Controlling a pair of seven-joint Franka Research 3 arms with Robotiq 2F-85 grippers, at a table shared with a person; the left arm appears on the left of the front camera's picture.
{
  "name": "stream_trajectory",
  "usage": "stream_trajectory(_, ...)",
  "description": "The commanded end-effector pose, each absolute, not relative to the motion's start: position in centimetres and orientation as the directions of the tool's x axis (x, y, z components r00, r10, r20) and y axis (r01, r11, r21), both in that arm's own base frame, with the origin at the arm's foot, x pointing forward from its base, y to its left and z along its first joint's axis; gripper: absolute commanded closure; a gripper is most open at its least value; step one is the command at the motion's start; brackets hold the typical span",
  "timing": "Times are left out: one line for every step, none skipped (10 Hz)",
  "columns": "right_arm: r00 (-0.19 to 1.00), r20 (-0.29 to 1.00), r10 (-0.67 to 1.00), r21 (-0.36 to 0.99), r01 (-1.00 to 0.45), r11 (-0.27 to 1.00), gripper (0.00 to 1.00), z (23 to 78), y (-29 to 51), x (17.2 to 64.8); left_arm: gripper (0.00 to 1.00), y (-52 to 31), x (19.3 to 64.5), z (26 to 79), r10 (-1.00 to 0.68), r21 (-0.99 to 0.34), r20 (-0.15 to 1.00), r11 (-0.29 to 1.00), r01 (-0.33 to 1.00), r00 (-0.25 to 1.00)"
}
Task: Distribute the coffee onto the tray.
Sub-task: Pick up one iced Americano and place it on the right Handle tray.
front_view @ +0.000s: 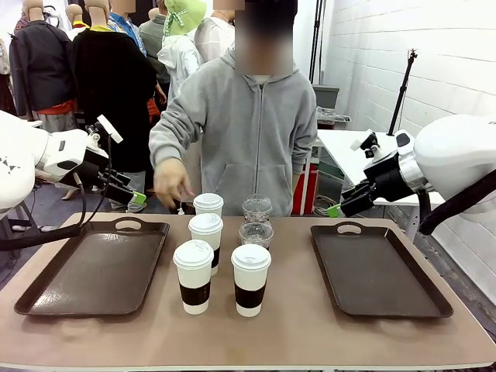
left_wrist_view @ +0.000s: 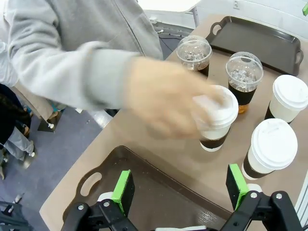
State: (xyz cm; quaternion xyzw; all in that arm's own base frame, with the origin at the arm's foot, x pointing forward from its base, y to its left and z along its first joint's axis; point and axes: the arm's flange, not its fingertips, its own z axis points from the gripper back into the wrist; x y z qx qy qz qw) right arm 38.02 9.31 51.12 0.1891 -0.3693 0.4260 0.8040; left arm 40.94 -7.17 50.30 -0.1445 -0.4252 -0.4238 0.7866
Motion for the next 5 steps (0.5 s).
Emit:
stream_trajectory(0.357, 0.761, 0.542, -0.002, -0.833, 0.553, 0.00, 50.85, 9.33, 38.27, 0.00, -7.00, 40.93, 50.32, -0.540, 0.128, 0.794, 0.598, 0.791, 0.280)
stream_trajectory(0.357, 0.761, 0.542, -0.002, -0.833, 0.553, 0.00, 50.85, 9.33, 38.27, 0.00, -7.00, 40.93, 50.32, -0.540, 0.128, 0.794, 0.598, 0.791, 0.280)
stream_trajectory(0.357, 0.761, 0.542, -0.002, -0.833, 0.553, 0.00, 50.85, 9.33, 38.27, 0.00, -7.00, 40.93, 50.32, -0.540, 0.128, 0.794, 0.598, 0.791, 0.280)
stream_trajectory(0.357, 0.761, 0.542, -0.002, -0.833, 0.553, 0.00, 50.85, 9.33, 38.27, 0.00, -7.00, 40.93, 50.32, -0.540, 0.128, 0.794, 0.598, 0.791, 0.280)
stream_trajectory(0.357, 0.761, 0.542, -0.002, -0.833, 0.553, 0.00, 50.85, 9.33, 38.27, 0.00, -7.00, 40.93, 50.32, -0.540, 0.128, 0.794, 0.598, 0.791, 0.280)
